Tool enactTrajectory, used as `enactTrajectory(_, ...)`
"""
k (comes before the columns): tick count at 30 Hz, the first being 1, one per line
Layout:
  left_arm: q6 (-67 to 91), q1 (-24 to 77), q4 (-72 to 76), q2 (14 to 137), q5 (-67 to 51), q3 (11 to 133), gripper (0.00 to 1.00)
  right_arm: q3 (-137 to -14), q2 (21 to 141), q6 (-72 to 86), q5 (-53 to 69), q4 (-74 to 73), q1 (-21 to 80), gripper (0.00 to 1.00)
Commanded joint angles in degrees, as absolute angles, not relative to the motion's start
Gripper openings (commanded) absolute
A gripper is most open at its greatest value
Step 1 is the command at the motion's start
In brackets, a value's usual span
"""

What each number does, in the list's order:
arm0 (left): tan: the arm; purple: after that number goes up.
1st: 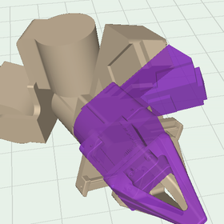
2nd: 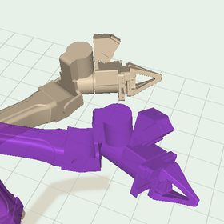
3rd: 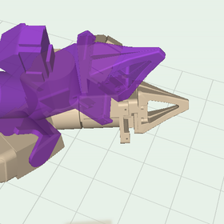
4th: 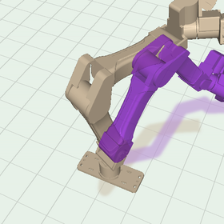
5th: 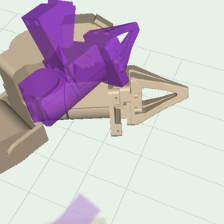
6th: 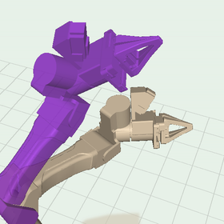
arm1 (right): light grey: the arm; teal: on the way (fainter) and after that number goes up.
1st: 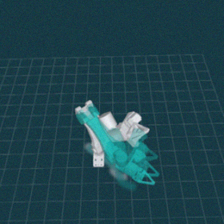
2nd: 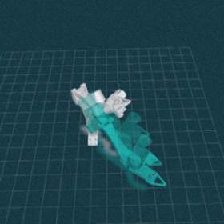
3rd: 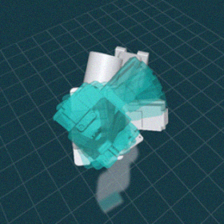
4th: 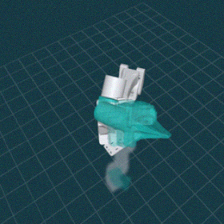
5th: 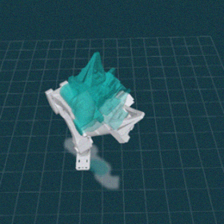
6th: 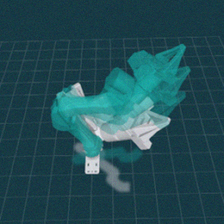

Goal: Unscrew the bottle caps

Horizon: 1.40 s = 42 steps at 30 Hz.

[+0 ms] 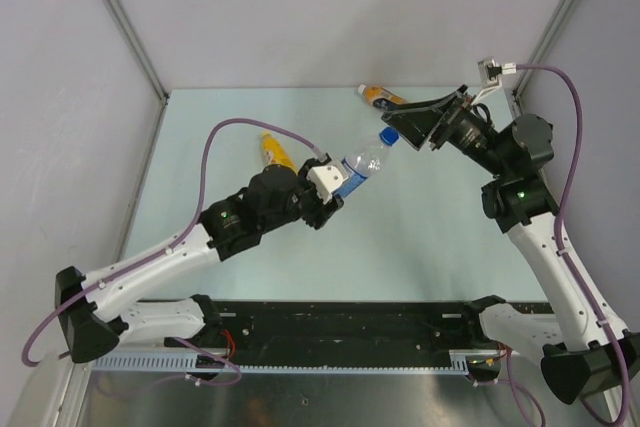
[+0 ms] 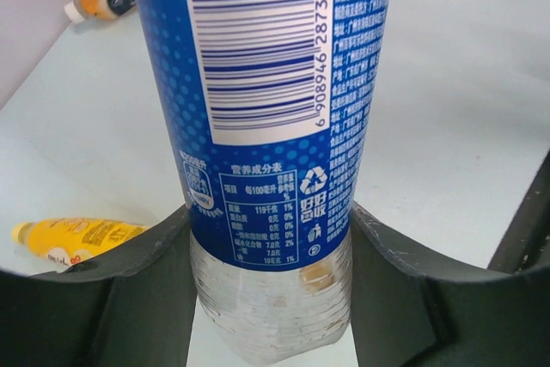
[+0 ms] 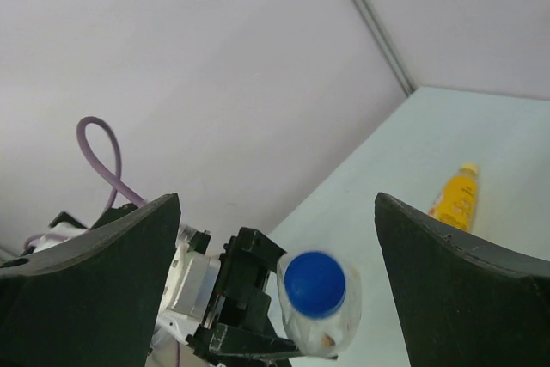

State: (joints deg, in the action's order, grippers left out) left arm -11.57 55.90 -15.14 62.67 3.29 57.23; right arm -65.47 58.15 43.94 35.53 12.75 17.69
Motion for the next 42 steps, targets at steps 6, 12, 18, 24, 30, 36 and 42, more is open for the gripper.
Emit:
enactTrajectory(6,-10.18,47.56,-14.69,69.62,-2.54,65.98,0.0,-65.83,58.76,42.17,25.98,0.94,16.25,0.99)
enactTrajectory(12,-6.4,43.23,-14.71,76.48,-7.25,70.14,0.0,-65.86,58.65,42.94,23.84,-5.34,13.57,0.99)
enactTrajectory(18,-3.71,40.88,-14.76,78.07,-12.12,70.41,0.0,-65.84,58.14,42.07,22.73,-12.8,13.05,0.99)
enactTrajectory(24,-3.16,39.62,-15.01,76.51,-14.38,70.44,0.0,-65.88,55.51,39.52,20.15,-22.04,13.03,0.99)
enactTrajectory(30,-1.28,34.39,-15.13,76.32,-20.06,71.02,0.0,-65.85,49.94,37.36,17.23,-29.46,14.19,0.99)
enactTrajectory(36,-0.45,30.96,-15.13,78.2,-24.11,71.53,0.0,-64.24,43.65,36.51,12.37,-34.94,16.73,0.99)
enactTrajectory(42,0.31,30.77,-15.14,78.98,-25.97,71.47,0.0,-63.04,41.15,36.31,12.4,-35.61,16.96,0.99)
